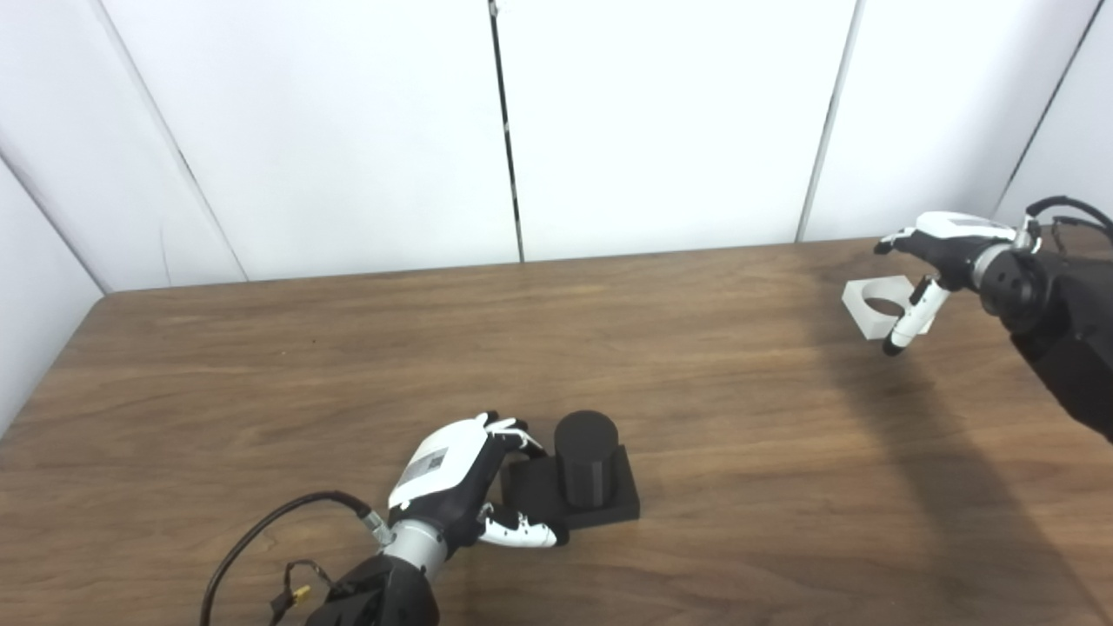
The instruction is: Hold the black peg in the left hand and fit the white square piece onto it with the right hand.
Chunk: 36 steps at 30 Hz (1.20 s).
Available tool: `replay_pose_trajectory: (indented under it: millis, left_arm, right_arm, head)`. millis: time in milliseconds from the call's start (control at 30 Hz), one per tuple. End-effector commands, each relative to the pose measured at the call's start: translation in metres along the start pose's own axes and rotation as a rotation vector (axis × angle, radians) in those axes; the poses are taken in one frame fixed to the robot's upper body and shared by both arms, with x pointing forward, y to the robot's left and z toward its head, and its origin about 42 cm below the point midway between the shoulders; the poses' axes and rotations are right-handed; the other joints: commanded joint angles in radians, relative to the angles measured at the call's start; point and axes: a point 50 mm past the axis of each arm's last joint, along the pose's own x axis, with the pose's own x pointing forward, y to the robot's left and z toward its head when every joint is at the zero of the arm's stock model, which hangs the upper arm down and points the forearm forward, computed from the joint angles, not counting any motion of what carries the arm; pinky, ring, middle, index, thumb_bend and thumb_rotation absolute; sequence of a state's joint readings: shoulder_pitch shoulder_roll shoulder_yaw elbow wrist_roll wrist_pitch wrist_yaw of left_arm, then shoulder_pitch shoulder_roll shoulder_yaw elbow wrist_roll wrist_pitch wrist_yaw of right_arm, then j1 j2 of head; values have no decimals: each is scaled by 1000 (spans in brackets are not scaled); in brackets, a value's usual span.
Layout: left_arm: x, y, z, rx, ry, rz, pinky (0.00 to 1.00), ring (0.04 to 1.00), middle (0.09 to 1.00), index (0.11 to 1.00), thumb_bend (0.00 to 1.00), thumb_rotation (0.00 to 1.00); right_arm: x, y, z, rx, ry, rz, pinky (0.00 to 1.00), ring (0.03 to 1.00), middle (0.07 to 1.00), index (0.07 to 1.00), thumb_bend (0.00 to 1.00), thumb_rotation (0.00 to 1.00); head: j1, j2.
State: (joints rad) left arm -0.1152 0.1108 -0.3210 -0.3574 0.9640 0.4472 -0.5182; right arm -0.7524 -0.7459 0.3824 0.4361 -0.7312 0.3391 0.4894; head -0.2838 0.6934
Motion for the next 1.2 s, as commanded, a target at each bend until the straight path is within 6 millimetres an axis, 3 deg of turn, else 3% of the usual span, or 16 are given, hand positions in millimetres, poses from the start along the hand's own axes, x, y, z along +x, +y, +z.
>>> replay_pose_trajectory:
  millis: [0,700,1167]
  left_arm:
    - [-5,-3,-21,51,83,-22,1000,1000,908,486,512,58]
    - [-9,-2,-25,61,88,-27,1000,1000,913,487,511,60]
    - [-11,-3,-22,55,87,-22,1000,1000,907,487,511,60]
  right_arm:
    - [-2,-33,-1,-4,-9,-104,1000,1000,990,899,1000,206]
    - [14,-19,2,21,-4,-99,1000,1000,974,884,932,205]
    - [19,-13,3,12,-21,-97,1000,1000,964,867,944,227]
  head:
    - [4,0]
    - [12,-2]
    - [25,-1]
